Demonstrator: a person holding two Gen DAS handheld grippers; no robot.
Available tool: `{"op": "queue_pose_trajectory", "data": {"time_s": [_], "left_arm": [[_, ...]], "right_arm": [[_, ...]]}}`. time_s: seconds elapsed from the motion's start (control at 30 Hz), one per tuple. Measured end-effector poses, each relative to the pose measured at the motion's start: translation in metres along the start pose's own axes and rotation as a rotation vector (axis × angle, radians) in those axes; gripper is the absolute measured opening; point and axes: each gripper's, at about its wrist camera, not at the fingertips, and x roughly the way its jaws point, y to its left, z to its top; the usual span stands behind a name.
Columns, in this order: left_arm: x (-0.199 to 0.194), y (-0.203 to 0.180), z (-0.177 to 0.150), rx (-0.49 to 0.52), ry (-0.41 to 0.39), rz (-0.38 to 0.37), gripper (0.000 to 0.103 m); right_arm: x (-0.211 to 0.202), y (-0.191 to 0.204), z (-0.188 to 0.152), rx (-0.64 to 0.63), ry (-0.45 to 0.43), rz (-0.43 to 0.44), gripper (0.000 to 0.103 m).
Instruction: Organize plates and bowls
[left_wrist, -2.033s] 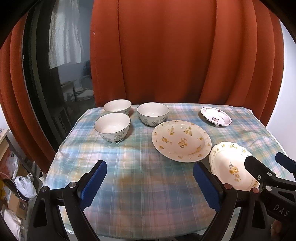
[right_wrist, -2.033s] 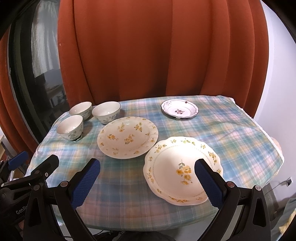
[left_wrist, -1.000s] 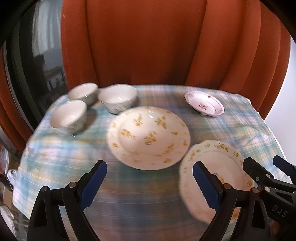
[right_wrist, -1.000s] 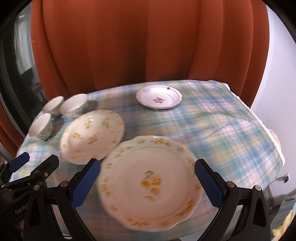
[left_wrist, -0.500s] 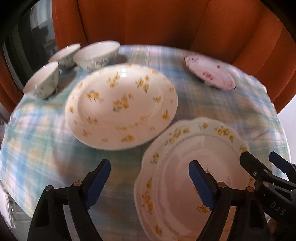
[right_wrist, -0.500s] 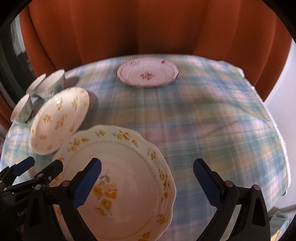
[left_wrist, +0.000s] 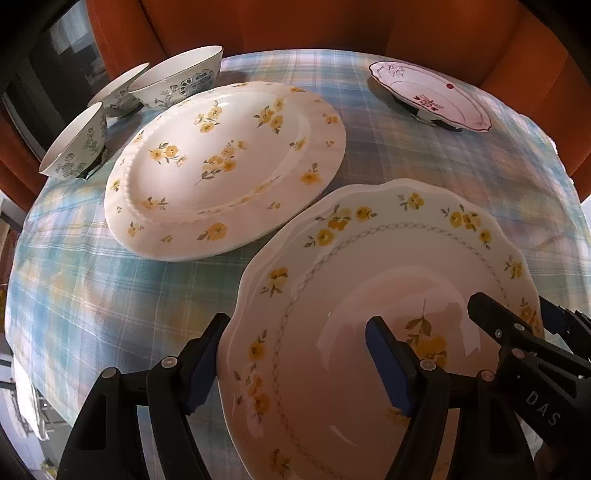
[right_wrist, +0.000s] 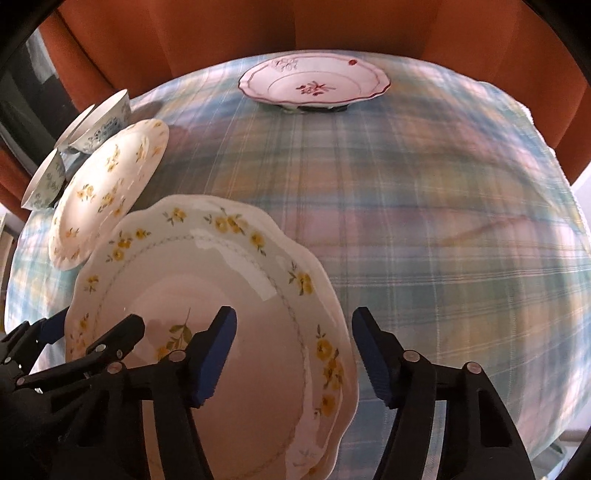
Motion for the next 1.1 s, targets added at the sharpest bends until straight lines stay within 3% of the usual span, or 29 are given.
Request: {"op": "queue_pose_trajectory", "data": {"time_s": [0.33,0.6,0.87,1.1], "left_arm": [[0.000,-0.002,0.001,0.000,-0.010,0.004,0.077],[-0.005,0.005,-0.002,0.048,-0.032,-0.085,0.077],[-0.021,0.036,-0.002,0.110,-0.076,-0.138,0.077],[-0.035,0.087,0.001,0.145,-0.102,-0.151,0.077]], "right_arm": [[0.009,0.003,0.001,-0.025,0.023,0.012,0.064],[0.005,0.005,-0.002,0.053,0.027,-0.047,0.064],[-0.015,0.029,-0.017,0.110,-0.004,-0.108,0.064],[-0.033,0.079,-0.022,0.151,-0.051,-0.132,0.064]]}}
